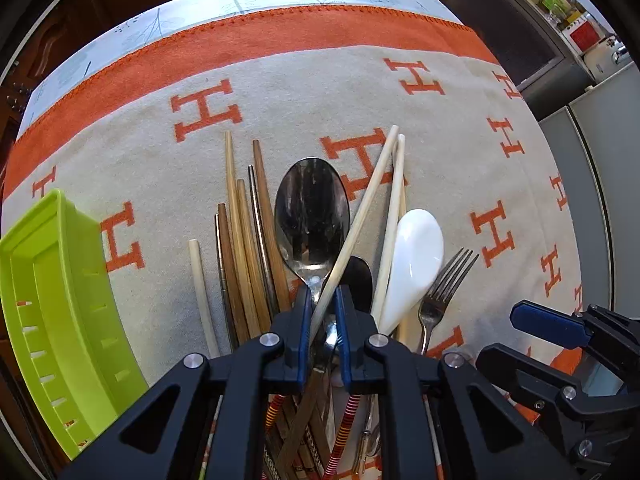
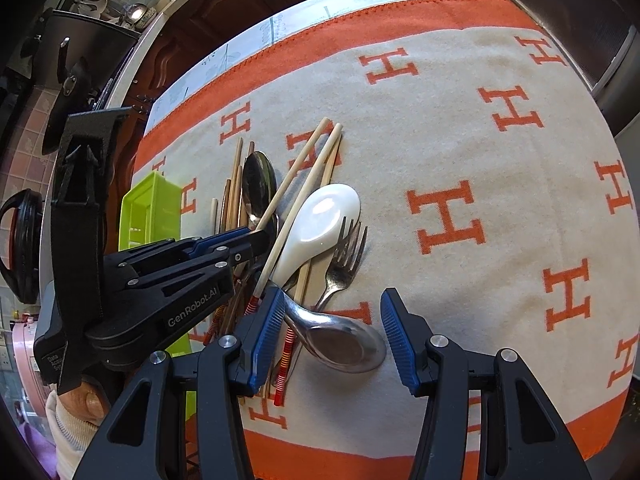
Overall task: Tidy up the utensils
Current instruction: 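Lower the left tool onto the pile and grasp a red-striped chopstick, then carry the chopstick into the green tray with the left tool while the right tool grasps another red-striped chopstick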
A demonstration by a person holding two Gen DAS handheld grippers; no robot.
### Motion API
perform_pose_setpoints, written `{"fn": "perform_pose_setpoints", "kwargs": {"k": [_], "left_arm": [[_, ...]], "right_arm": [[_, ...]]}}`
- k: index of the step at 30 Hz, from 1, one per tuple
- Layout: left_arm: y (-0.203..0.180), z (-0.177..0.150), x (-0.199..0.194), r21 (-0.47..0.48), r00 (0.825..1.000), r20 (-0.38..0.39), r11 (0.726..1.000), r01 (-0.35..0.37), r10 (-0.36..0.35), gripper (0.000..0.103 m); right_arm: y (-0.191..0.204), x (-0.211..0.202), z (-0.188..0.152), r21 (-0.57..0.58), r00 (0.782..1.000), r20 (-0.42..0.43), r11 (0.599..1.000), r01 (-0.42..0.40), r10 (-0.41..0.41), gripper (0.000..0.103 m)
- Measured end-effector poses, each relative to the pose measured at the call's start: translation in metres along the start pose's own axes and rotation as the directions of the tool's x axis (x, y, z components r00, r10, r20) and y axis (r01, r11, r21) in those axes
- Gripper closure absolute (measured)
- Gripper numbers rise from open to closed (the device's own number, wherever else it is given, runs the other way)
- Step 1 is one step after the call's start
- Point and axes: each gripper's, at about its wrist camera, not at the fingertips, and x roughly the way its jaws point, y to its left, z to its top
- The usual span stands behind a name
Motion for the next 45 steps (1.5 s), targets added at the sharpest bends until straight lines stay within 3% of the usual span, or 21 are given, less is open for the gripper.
{"fn": "perform_pose_setpoints", "kwargs": {"k": [5, 9, 15, 23, 26, 29, 33, 40, 45], "left_arm": [[0.01, -0.002, -0.001, -0.059, 0.999, 0.016, 0.997, 0.042, -0.041, 0.094], [0.01, -0.002, -0.016, -0.077, 0.997, 0.066, 0.997, 0.032, -0.027, 0.1], [0.014, -0.01, -0.04, -0.083, 0.993, 0.108, 0.995, 0.048, -0.039, 0.1], [0.034, -0.041, -0.072, -0.113, 0.988, 0.145, 0.991, 0.072, -0.056, 0.1], [0.053, -0.055, -0.094, -0.138, 0.984, 0.172, 0.988, 0.064, -0.04, 0.1], [0.076, -0.067, -0.119, -0.173, 0.979, 0.204, 0.984, 0.043, -0.007, 0.1], [0.113, -0.084, -0.14, -0.236, 0.973, 0.218, 0.972, -0.016, 0.07, 0.1], [0.159, -0.107, -0.116, -0.311, 0.98, 0.15, 0.947, -0.081, 0.133, 0.1], [0.162, -0.117, -0.085, -0.306, 0.985, 0.095, 0.946, -0.108, 0.143, 0.1]], "right_arm": [[-0.001, 0.003, -0.001, 0.002, 1.0, -0.01, 1.0, -0.001, 0.001, 0.051], [0.001, 0.006, -0.003, -0.007, 1.0, -0.02, 1.0, 0.003, -0.003, 0.051], [0.008, 0.009, -0.003, -0.018, 1.0, -0.026, 1.0, -0.001, 0.0, 0.051], [0.025, 0.017, 0.0, -0.014, 0.998, -0.033, 0.998, -0.054, 0.053, 0.051], [0.034, 0.022, 0.003, -0.014, 0.997, -0.038, 0.997, -0.072, 0.071, 0.052], [0.042, 0.031, 0.006, -0.003, 0.994, -0.055, 0.995, -0.096, 0.095, 0.066], [0.051, 0.044, 0.01, 0.01, 0.994, -0.069, 0.996, -0.086, 0.087, 0.069], [0.064, 0.063, 0.015, 0.022, 0.997, -0.072, 0.999, -0.032, 0.034, 0.077], [0.079, 0.067, 0.013, -0.01, 0.996, -0.062, 0.998, 0.058, -0.059, 0.081]]}}
